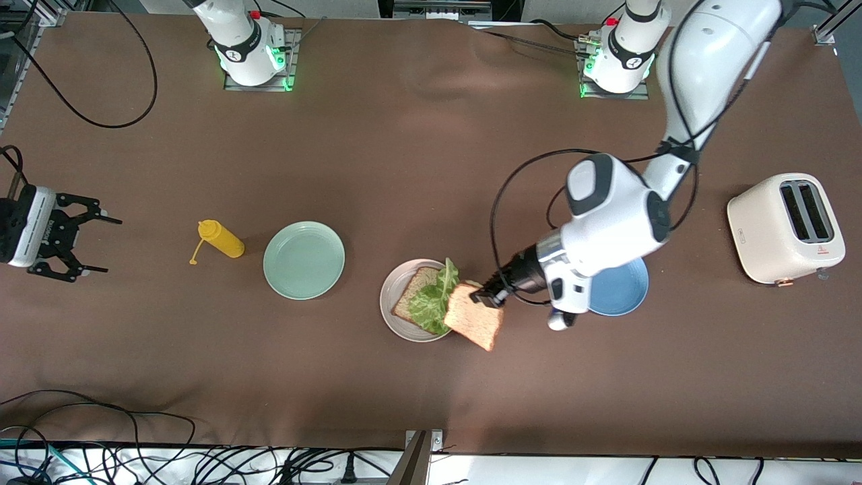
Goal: Make sandwich on beige plate with both arms
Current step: 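Withdraw the right gripper while the left gripper carries bread to plate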
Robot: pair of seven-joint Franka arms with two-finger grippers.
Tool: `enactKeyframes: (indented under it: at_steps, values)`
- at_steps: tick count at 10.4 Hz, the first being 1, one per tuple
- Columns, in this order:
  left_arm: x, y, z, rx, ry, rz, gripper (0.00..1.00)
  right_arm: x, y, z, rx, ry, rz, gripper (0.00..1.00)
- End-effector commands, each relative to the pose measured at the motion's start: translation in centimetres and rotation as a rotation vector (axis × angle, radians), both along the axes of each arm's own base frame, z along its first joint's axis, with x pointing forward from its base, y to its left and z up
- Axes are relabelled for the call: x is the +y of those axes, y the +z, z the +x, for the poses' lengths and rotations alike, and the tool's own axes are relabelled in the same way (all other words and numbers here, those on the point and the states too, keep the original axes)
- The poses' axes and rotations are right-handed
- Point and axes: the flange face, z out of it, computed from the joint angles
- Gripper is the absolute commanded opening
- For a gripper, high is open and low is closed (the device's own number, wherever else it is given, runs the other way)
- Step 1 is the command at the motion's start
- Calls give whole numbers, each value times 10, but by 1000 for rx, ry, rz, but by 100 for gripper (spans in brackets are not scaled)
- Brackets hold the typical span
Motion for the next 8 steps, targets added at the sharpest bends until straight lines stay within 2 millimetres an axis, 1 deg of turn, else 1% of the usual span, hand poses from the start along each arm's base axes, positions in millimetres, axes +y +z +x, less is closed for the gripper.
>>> enactKeyframes:
  at_steps: [1,2,3,4,5,7,8]
  values:
    - [-34,-12,-14,11,-17,6,0,34,41,-13,23,-155,-121,100]
    - [-55,-25,-25,20,-46,9,0,44,56,-16,42,-244,-135,100]
    - [-63,-31,-26,-18,-21,2,0,53,70,-19,51,-328,-169,100]
    - [-75,-39,-32,-46,-14,1,0,64,81,-21,62,-402,-189,100]
    - [-80,-48,-33,-55,-12,12,0,73,95,-25,71,-504,-209,100]
    - [-82,-62,-33,-57,-11,35,0,90,110,-35,126,-667,-240,100]
    - [-83,-69,-32,-70,2,37,0,97,116,-41,170,-779,-251,100]
